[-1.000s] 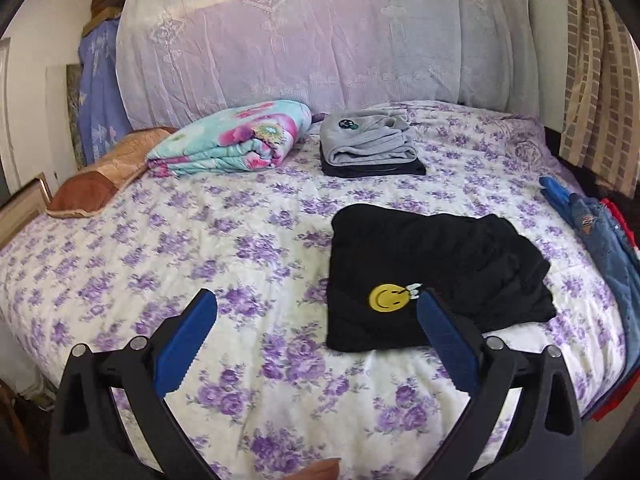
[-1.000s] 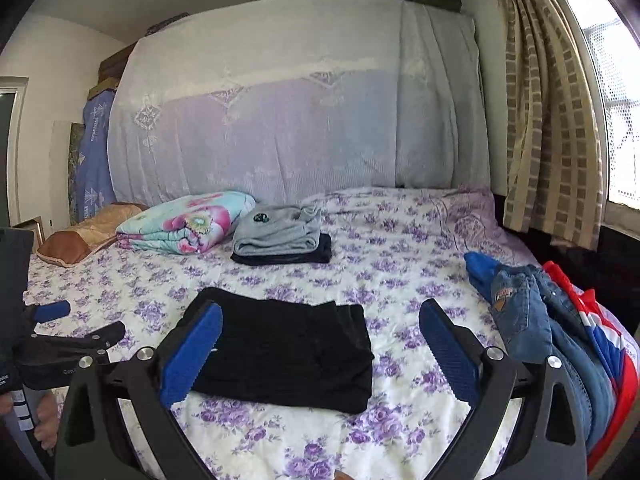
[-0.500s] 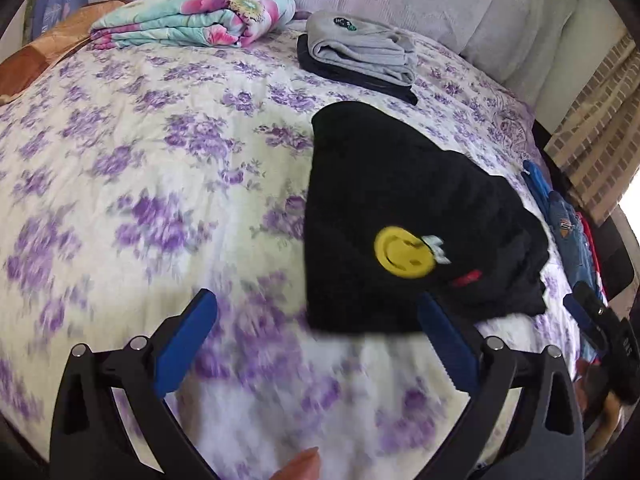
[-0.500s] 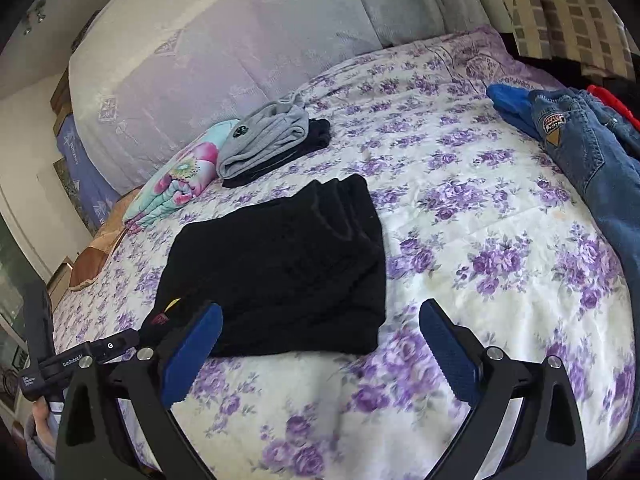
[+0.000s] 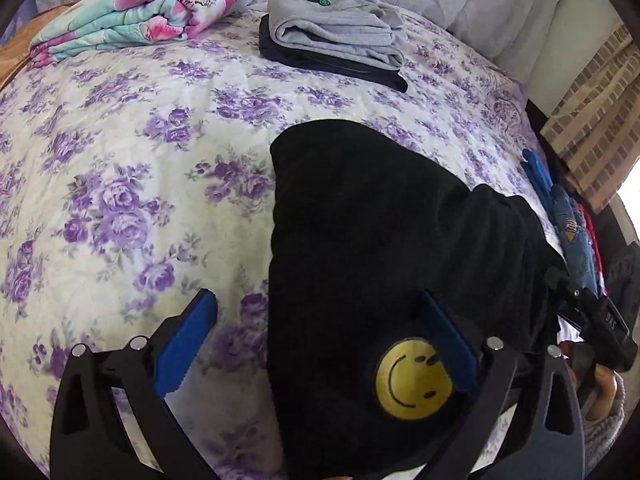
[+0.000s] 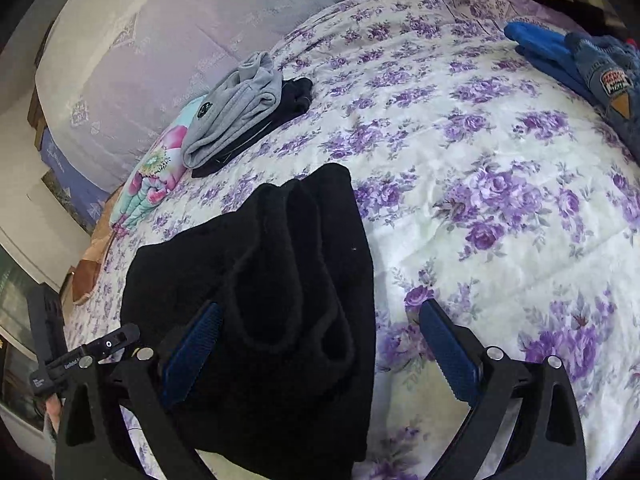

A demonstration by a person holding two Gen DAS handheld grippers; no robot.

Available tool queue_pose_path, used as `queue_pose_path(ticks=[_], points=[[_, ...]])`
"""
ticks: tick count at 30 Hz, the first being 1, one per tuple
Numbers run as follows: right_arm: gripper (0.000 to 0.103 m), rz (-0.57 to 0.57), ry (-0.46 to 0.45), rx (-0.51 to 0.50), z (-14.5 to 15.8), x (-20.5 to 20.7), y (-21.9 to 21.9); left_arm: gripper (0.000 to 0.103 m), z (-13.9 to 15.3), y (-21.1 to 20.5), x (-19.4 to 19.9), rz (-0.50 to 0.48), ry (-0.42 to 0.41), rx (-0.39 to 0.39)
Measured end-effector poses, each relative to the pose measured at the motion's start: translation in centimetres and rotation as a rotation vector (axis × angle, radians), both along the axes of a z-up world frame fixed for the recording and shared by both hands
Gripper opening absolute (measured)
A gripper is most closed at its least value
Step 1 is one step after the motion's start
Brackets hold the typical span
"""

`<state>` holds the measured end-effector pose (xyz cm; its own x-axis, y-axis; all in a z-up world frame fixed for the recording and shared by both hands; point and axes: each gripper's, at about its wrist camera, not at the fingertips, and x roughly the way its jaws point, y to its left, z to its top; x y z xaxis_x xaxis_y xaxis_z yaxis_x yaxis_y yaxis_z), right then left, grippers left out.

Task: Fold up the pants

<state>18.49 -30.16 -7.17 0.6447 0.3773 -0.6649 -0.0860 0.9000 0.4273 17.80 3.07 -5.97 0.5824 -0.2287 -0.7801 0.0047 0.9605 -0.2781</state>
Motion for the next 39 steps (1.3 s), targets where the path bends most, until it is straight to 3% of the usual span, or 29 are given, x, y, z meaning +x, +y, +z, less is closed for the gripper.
queue_pose_path(ticks=[3,10,13,15,19,21,25,28,32,34,37,39], points=[[0.099,-0.006,0.007,-0.029,-0.3,0.3,0.7,0.098,-0.2,-0.9,0.0,0.012,-0.016,0.048],[0.1,0.051,0.006,-0.026,-0.2,0.4,2.1,0.098,-0.6,-0.9,-0.6,-0.018,-0.004,-0.01],[0.1,0.037,-0.033,-0.074,0.3,-0.8,1.9,0.098,-0.4,-1.2,-2.2,-0.015,-0.036,0.053],[0.1,-0.015,-0.09,-0.117,1.1,-2.2,1.6,0.098,0.2,-1.3,-3.8,0.018,-0.075,0.097],[0.1,-0.074,-0.237,-0.232,3.2,-5.7,2.9,0.098,0.8,-1.8,-6.4,0.091,-0.101,0.085],[0.1,-0.064,-0.275,-0.295,3.7,-7.0,4.5,0.098,1.2,-2.6,-7.5,0.102,-0.121,0.105],[0.1,-0.016,-0.339,-0.419,4.6,-8.6,7.5,0.098,2.7,-5.1,-8.9,0.069,-0.158,0.232],[0.1,0.029,-0.371,-0.402,5.2,-8.6,8.6,0.098,3.4,-6.1,-9.2,0.039,-0.164,0.268],[0.1,0.079,-0.246,-0.369,4.1,-4.7,10.0,0.098,2.3,-6.3,-8.7,0.032,-0.125,0.248],[0.1,0.087,-0.226,-0.367,4.1,-3.3,10.5,0.098,1.2,-6.2,-8.4,0.023,-0.097,0.228],[0.1,0.132,-0.093,-0.431,2.5,-0.3,11.0,0.099,-0.4,-6.4,-8.3,0.003,-0.076,0.23],[0.1,0.146,-0.095,-0.435,2.3,-0.1,10.7,0.099,-0.6,-6.3,-8.5,-0.002,-0.085,0.219]])
